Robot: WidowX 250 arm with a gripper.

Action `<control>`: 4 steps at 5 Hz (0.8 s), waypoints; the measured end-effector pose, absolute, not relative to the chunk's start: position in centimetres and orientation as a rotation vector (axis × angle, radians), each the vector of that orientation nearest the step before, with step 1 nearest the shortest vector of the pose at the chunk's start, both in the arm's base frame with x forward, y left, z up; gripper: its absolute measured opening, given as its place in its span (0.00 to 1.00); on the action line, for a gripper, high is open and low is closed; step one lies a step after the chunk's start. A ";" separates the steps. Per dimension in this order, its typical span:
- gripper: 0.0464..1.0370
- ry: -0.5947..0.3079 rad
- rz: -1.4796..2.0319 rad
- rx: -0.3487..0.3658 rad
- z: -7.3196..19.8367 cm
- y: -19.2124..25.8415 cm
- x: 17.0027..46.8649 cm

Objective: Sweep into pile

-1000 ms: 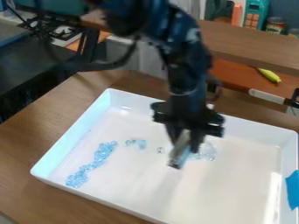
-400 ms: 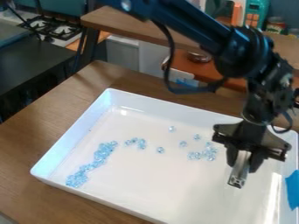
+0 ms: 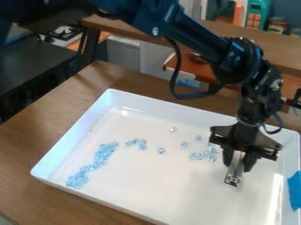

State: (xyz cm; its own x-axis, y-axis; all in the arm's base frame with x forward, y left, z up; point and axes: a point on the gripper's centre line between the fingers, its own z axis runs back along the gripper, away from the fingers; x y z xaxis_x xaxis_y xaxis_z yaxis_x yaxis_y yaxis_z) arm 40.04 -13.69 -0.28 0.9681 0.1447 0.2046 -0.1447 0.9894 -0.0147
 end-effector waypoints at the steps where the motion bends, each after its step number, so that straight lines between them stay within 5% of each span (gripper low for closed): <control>1: 0.34 -0.193 0.173 0.002 -1.0 -12.3 40.4; 4: 0.34 -0.198 0.227 -0.003 -1.7 -7.8 39.2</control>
State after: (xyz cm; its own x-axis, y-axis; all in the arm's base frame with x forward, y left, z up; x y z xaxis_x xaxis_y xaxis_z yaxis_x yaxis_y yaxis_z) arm 39.16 -7.84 -1.74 0.9548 0.2243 0.1950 -0.2238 0.9743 -0.0250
